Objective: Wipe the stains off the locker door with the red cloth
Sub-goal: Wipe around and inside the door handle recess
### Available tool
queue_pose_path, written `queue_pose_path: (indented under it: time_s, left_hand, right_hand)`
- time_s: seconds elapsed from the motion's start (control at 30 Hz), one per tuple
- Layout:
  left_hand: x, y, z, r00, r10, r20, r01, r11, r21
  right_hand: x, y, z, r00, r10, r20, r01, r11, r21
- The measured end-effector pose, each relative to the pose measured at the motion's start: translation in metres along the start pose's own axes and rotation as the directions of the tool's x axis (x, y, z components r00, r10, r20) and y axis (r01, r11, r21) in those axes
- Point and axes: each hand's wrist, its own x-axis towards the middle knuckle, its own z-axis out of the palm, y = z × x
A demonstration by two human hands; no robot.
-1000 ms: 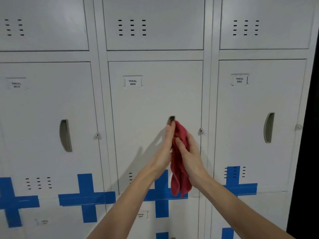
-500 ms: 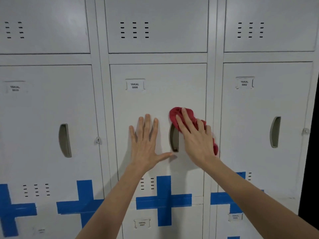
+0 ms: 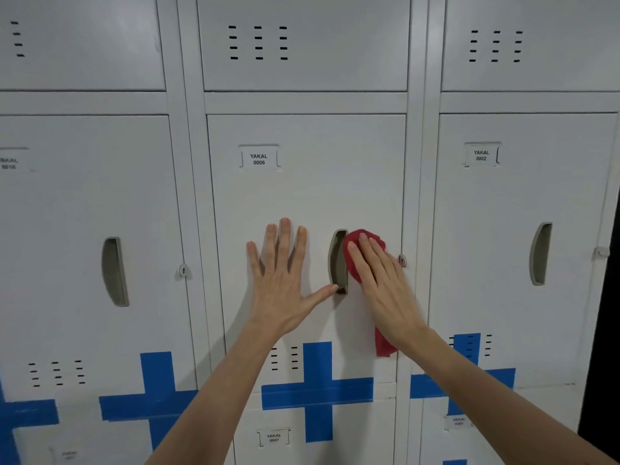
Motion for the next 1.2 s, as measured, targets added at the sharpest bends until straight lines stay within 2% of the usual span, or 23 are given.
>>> queue_pose_path:
  time_s: [0.13, 0.27, 0.5, 0.57, 0.6, 0.7, 0.8, 0.9, 0.97, 1.03, 1.1, 1.17, 1.2]
  left_hand:
    - [-0.001, -0.003, 0.001, 0.999, 0.011, -0.03, -0.012, 1.0, -0.02]
    - [0.0, -0.004, 0.003, 0.999, 0.01, -0.031, -0.011, 0.999, -0.041]
    - [-0.002, -0.003, 0.0, 1.0, 0.001, -0.008, -0.002, 0.999, -0.05]
    - [-0.002, -0.003, 0.0, 1.0, 0.0, -0.003, 0.0, 0.998, -0.056]
    - [-0.002, -0.003, 0.001, 1.0, 0.0, -0.003, 0.0, 0.998, -0.06]
    - [-0.002, -0.003, 0.0, 1.0, 0.002, -0.004, -0.002, 0.996, -0.084]
    - [-0.002, -0.006, 0.0, 1.0, 0.012, -0.001, -0.012, 0.994, -0.105]
    - [-0.003, -0.011, -0.003, 0.999, 0.039, 0.006, -0.038, 0.989, -0.141]
    - [-0.004, -0.014, -0.004, 0.998, 0.055, 0.015, -0.051, 0.982, -0.18]
    - [-0.004, -0.017, -0.006, 0.997, 0.072, 0.026, -0.065, 0.976, -0.209]
    - [-0.003, -0.019, -0.007, 0.996, 0.082, 0.039, -0.073, 0.976, -0.205]
    - [-0.003, -0.018, -0.007, 0.996, 0.077, 0.041, -0.067, 0.977, -0.204]
    - [-0.003, -0.017, -0.007, 0.997, 0.073, 0.039, -0.064, 0.976, -0.209]
  right_hand:
    - [-0.002, -0.004, 0.0, 1.0, 0.007, -0.016, -0.008, 0.999, -0.033]
    - [-0.017, -0.006, 0.007, 0.997, 0.028, 0.075, -0.028, 1.0, 0.001]
    - [-0.032, 0.004, -0.005, 0.994, -0.103, 0.044, 0.095, 0.982, 0.162]
    - [-0.019, 0.0, -0.017, 1.0, -0.012, -0.026, 0.018, 0.967, 0.255]
    - [-0.007, -0.007, -0.025, 0.995, 0.09, -0.049, -0.066, 0.931, 0.36]
    - [0.028, -0.035, -0.035, 0.965, 0.258, -0.042, -0.192, 0.81, 0.553]
    - [0.037, -0.056, -0.032, 0.926, 0.377, -0.024, -0.303, 0.777, 0.552]
    - [0.039, -0.06, -0.028, 0.929, 0.367, 0.047, -0.333, 0.773, 0.54]
    - [0.043, -0.059, -0.03, 0.903, 0.407, 0.134, -0.4, 0.686, 0.608]
    - [0.046, -0.058, -0.032, 0.86, 0.431, 0.274, -0.493, 0.557, 0.668]
    - [0.05, -0.058, -0.035, 0.792, 0.441, 0.422, -0.589, 0.368, 0.72]
    - [0.051, -0.058, -0.038, 0.729, 0.451, 0.514, -0.624, 0.13, 0.771]
    - [0.049, -0.059, -0.042, 0.711, 0.442, 0.547, -0.626, 0.044, 0.778]
